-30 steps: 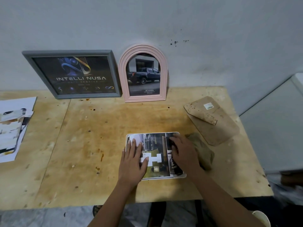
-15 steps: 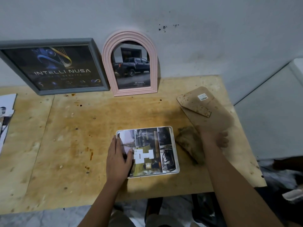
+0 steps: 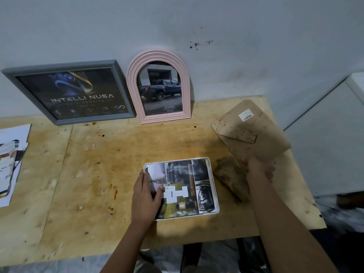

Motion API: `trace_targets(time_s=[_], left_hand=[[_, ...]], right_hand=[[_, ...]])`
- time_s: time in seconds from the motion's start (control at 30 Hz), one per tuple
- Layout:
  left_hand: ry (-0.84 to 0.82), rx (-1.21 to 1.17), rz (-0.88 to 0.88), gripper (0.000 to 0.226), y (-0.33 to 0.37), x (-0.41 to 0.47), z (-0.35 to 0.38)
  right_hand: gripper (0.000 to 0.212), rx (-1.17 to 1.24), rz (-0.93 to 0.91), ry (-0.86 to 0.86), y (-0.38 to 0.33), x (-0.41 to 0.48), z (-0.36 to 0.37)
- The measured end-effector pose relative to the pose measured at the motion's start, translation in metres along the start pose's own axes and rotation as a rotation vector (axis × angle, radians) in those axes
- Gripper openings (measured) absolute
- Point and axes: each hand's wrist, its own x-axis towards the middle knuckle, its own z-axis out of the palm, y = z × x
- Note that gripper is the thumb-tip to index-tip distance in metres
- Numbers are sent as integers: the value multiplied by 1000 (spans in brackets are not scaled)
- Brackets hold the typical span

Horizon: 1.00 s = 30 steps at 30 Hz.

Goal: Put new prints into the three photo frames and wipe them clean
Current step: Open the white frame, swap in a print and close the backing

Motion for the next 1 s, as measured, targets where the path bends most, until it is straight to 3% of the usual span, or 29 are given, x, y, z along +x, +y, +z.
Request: trace_targets(time_s=[0.13,0.4,0.47,0.57,0.7,0.8,0.93,1.0], left_hand=[[-4,-60,-17,65,-1,-5,-1],[88,-204,-91,40,-2,-12,-9],[80,-260,-84,36,-3,-13,-13],[49,-298,-71,32,-8,-14,-21],[15,-325,-73,29,-16,-17,-26],[3,-324,-71,30,-21,-20,-29],[6,-317,-50,31,-26,-21,-29],[1,-304,-55,20,-31,-18,-27]], right_hand=[[42,258,-137,-32,-2,-9,-8],[15,664,-564,59,-45,-58,-54],[14,778,-716,9,-63,-74,-66],[14,848,-870,-214,-83,-108,-77],[8,492,-1104,-533,-88,-162,-59],[15,60,-1260,-727,-80,-191,-25],[20,-521,-1595,-548,-54,-201,26],[23,-741,-1628,-518,-37,-200,51]])
